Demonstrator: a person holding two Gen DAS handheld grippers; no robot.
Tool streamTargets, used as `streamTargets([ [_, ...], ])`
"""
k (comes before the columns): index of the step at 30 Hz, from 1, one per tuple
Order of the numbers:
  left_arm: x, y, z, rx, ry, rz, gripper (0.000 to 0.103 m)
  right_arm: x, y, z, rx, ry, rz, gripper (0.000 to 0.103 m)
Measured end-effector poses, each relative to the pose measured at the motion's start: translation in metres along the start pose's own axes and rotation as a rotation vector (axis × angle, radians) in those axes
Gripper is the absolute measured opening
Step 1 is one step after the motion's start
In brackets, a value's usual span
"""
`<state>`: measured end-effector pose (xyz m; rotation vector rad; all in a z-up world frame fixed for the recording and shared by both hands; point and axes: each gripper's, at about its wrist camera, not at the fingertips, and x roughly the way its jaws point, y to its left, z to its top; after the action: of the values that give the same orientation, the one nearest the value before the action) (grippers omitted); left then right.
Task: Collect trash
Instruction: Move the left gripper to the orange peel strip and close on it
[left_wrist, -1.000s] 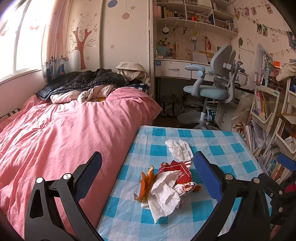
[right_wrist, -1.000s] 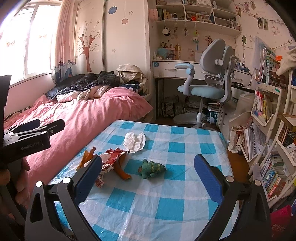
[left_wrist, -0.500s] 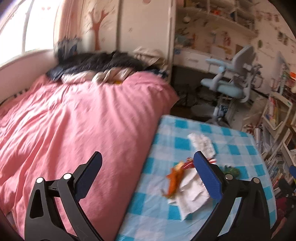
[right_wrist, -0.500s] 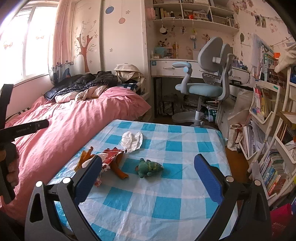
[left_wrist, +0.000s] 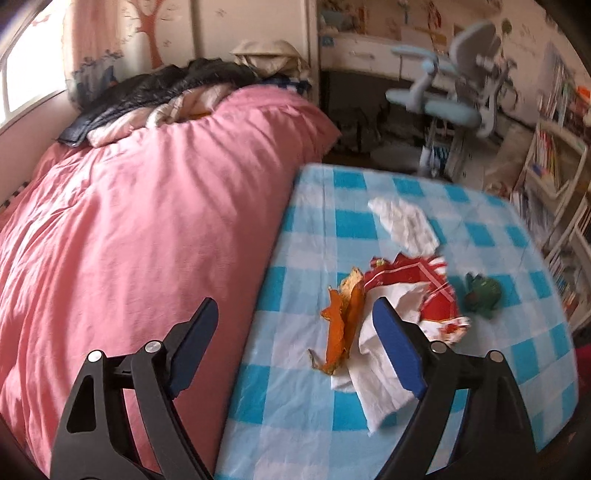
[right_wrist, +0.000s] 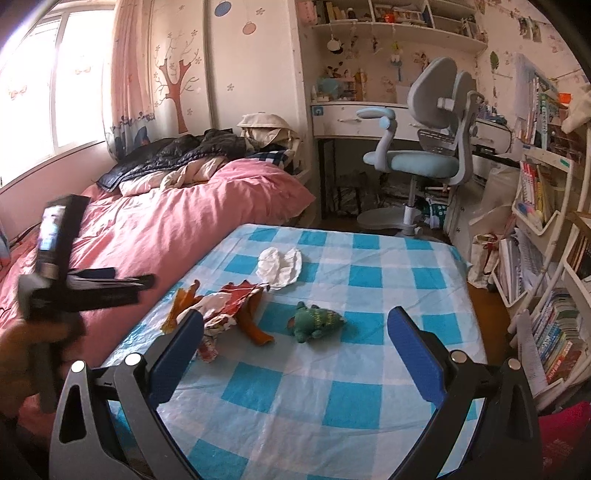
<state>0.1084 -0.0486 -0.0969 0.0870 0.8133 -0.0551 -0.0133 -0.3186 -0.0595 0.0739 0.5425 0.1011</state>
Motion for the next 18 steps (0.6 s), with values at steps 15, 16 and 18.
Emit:
streamTargets([
  [15,0.056,0.033,0.009,-0.121,0.136,-0.143,0.067,0.013,0.011,0.003,-0.010,0.035,0.052,0.095],
  [16,0.056,0.032,0.008,-0.118,0.141,-0.160,0.067,0.013,0.011,0.003,-0.012,0.037,0.053,0.095],
  [18,0.055,0.026,0.007,-0.095,0.140,-0.171,0.067,0.012,0.011,0.002,-0.013,0.039,0.053,0.095],
])
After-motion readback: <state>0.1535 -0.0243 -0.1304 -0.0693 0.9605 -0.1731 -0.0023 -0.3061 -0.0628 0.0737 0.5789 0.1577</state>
